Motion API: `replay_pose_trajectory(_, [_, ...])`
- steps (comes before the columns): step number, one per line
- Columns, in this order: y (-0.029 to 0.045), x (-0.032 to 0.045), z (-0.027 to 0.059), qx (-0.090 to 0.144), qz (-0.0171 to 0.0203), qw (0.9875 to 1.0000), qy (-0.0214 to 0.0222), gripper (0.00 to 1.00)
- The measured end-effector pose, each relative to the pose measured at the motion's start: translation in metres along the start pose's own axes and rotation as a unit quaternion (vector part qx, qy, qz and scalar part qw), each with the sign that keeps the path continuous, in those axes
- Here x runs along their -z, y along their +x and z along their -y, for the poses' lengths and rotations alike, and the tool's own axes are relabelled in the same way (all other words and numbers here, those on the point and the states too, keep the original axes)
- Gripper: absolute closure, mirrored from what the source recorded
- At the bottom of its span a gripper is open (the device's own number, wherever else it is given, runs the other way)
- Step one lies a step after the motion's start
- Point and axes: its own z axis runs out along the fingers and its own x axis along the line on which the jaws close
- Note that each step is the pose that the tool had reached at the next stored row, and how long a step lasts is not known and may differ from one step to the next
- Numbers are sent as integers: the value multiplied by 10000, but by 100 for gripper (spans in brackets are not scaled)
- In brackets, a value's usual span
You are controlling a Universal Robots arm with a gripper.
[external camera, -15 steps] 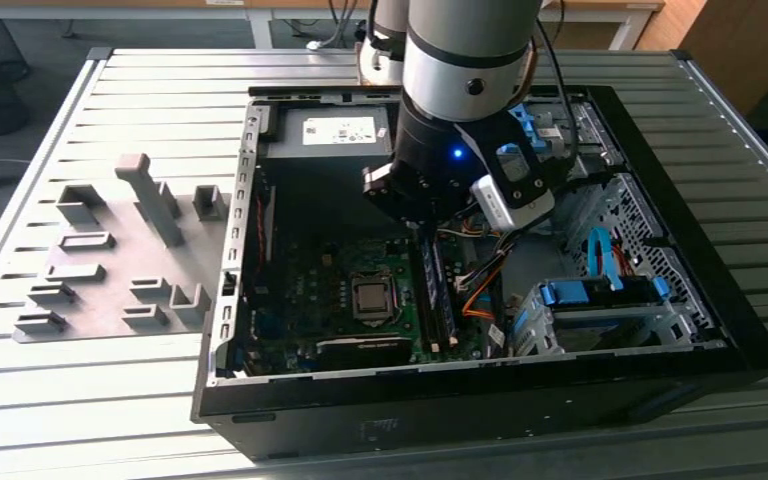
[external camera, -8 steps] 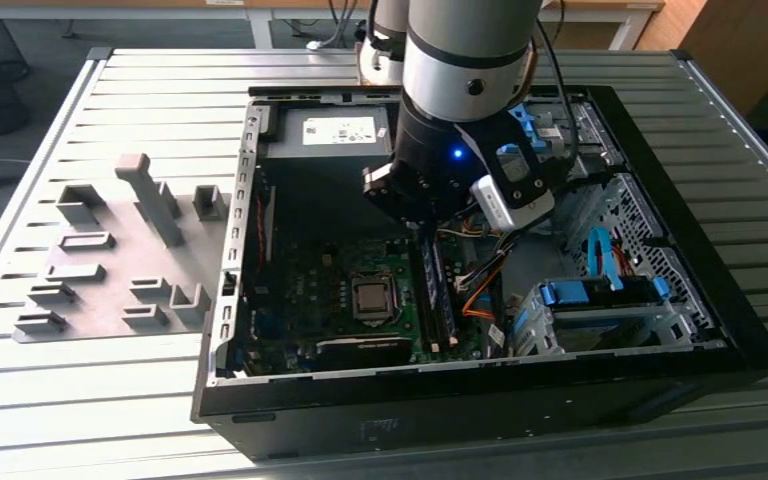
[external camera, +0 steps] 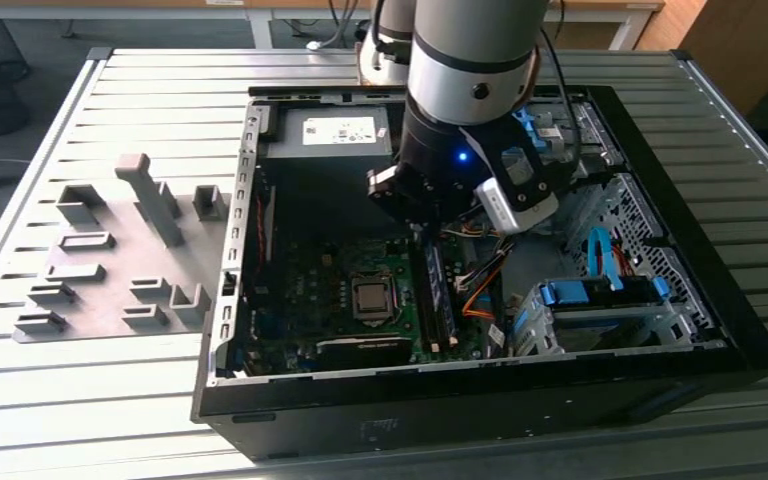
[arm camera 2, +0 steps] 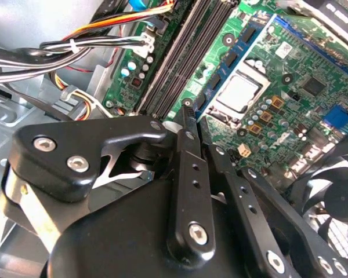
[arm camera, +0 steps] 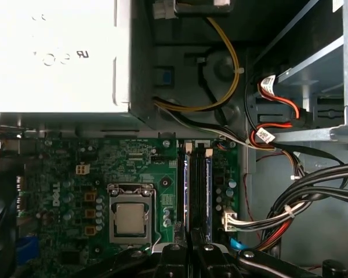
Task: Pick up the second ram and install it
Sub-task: 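Insert the second ram into the second slot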
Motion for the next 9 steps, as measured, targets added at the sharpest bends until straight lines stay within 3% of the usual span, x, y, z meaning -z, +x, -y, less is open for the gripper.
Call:
replay_pose_trajectory(7, [-1, -136, 4, 0, 0, 10000, 0, 86])
replay_pose_trajectory(9, [-1, -139, 4, 0, 0, 10000, 1, 86])
